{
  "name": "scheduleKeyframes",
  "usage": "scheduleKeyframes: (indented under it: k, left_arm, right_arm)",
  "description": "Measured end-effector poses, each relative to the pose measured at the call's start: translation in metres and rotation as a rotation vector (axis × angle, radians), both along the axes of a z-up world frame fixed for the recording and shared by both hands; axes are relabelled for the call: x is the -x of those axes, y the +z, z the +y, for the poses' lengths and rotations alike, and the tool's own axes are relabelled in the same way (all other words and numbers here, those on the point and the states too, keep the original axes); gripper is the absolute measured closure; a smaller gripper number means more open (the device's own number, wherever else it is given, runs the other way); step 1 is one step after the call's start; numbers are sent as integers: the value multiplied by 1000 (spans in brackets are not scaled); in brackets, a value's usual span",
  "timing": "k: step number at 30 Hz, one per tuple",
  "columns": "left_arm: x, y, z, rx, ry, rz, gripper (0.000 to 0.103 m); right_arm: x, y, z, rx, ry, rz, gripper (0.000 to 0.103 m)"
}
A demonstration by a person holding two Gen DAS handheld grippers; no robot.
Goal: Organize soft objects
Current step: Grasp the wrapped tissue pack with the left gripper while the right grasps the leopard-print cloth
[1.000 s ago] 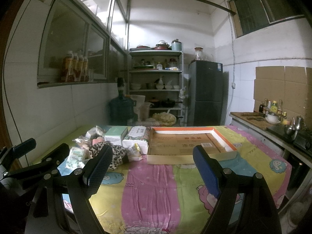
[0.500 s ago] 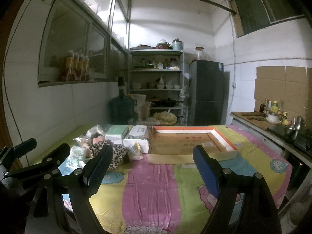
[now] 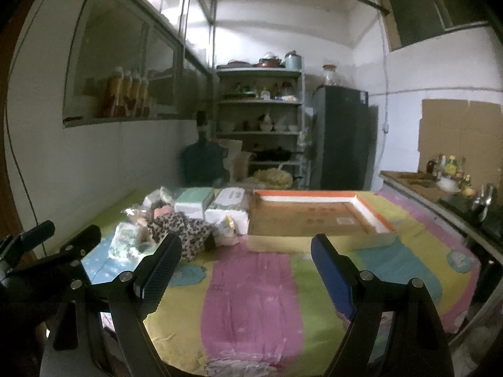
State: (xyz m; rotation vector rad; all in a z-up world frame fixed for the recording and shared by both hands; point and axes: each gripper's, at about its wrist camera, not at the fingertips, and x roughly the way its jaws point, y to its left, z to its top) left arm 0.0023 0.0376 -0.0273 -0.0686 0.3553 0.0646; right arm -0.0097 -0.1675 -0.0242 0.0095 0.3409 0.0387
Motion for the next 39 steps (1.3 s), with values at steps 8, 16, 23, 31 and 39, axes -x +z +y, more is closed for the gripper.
scheduleKeyframes:
  k: [8,16,23,31,39]
  left_arm:
    - [-19,-33,41,70,44,62,20]
    - [-52,-56,57,108,16,112,20]
    - [-101,-58,54,91,-56,149,20]
    - [-129,-69,53,74,-80,199,20]
    - [-140,-81,50,43,-72,234,20]
  right_arm:
    - [-28,-25,5,-17,96,64,17]
    - [-59,-45,27,5,192,110,17]
    - [-85,-55,42,15,233,110,17]
    - [-103,-59,38,1,232,130,17]
    - [-123,-63,35,-28,259,156,17]
